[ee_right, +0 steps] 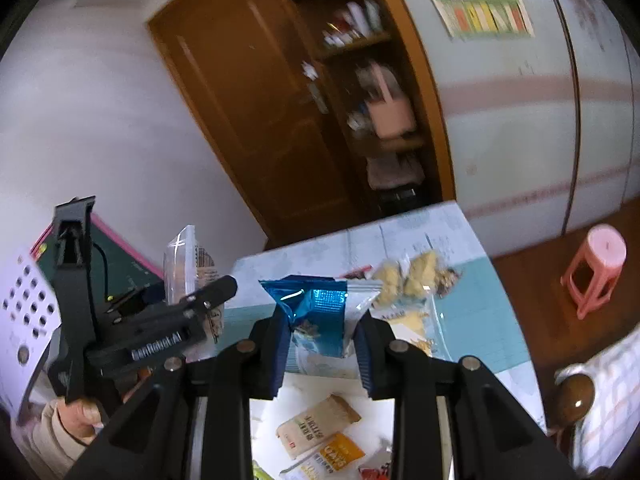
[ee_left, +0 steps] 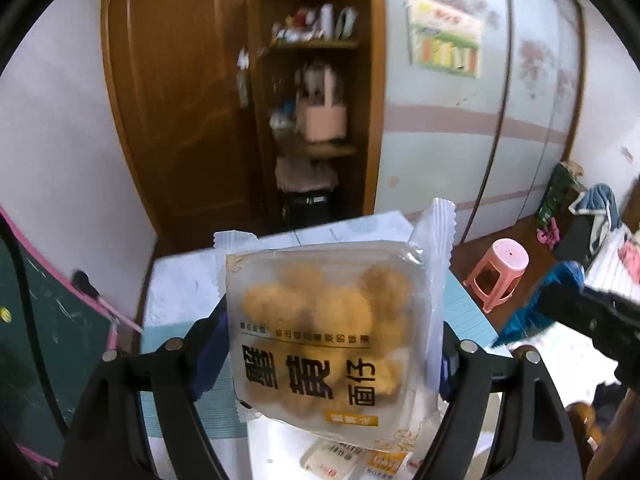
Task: Organize snacks
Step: 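Lift both held packs and carry them over the white tray, then lower both packs into the white tray and open both grippers, then move both grippers from the tray back over the snacks on the table, then grasp the white-and-red biscuit bag with the left gripper while the right grasps the clear Calleton bread bag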
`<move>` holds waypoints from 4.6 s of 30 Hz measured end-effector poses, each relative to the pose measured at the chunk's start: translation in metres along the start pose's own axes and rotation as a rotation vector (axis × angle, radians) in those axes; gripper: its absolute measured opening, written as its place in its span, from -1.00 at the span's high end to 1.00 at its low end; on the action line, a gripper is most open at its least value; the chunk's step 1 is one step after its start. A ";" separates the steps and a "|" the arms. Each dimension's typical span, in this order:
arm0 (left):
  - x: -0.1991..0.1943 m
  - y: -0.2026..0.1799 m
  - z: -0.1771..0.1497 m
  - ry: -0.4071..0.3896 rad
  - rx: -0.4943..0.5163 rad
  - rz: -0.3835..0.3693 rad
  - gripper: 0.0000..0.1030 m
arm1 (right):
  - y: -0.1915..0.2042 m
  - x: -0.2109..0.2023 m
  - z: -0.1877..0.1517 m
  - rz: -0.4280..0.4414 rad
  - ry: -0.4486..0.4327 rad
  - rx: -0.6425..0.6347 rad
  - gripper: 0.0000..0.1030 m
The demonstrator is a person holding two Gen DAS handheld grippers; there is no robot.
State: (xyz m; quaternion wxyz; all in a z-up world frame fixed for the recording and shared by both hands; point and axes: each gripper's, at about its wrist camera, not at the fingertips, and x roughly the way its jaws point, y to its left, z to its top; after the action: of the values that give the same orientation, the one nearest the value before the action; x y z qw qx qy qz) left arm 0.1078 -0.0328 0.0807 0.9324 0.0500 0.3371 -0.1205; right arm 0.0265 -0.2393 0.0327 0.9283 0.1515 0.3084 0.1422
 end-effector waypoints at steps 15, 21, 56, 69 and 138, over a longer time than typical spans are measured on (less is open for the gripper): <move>-0.023 -0.007 -0.104 0.043 -0.011 0.011 -0.54 | 0.028 -0.040 -0.072 -0.026 0.001 -0.071 0.43; 0.003 -0.006 -0.146 0.165 -0.024 0.020 -0.54 | 0.020 -0.008 -0.101 -0.103 0.129 -0.071 0.42; 0.002 -0.006 -0.173 0.192 -0.074 0.007 -0.99 | 0.008 0.026 -0.135 -0.192 0.296 -0.022 0.03; 0.023 -0.005 -0.178 0.261 -0.076 0.022 -0.99 | 0.000 0.044 -0.141 -0.188 0.361 0.000 0.03; 0.401 0.112 -0.086 0.673 -0.344 -0.298 -0.47 | -0.101 0.344 -0.073 -0.297 0.977 -0.096 -1.00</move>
State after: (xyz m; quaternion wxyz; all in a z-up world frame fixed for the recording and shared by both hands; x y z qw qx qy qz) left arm 0.3823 0.0143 -0.2411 0.7370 -0.1195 0.6423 -0.1730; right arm 0.2636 -0.1943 -0.2430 0.6918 -0.0207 0.7176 0.0770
